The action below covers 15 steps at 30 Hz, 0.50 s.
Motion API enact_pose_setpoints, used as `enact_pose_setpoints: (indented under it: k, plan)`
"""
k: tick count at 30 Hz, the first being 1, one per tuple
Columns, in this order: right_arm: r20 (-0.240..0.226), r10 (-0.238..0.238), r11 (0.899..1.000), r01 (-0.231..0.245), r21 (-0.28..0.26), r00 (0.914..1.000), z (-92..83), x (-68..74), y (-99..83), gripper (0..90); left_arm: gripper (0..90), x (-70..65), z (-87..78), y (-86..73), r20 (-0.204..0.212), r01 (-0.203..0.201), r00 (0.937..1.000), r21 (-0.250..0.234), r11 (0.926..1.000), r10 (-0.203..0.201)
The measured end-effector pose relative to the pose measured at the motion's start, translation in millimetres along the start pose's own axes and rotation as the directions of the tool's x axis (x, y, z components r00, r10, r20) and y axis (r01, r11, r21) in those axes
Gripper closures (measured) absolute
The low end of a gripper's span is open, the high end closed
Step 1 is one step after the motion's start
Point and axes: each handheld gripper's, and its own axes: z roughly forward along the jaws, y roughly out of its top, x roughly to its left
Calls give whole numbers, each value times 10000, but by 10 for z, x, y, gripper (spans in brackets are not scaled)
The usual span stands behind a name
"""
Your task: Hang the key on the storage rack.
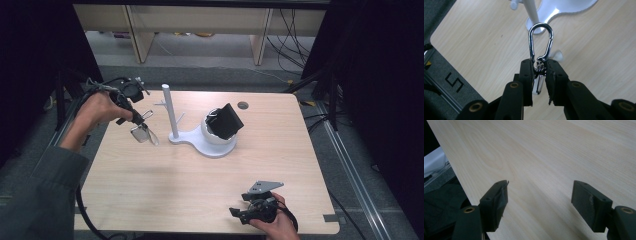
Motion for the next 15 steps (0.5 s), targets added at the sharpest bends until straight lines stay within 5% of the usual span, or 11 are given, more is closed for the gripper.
enact_pose_setpoints:
  k: [15]
  plan:
    - [-41, -138, 9999, 138, 2, 9999, 0, 15, -3, 304, 751, 129, 69, 202, -180, 579, 9981, -352, 9977, -585]
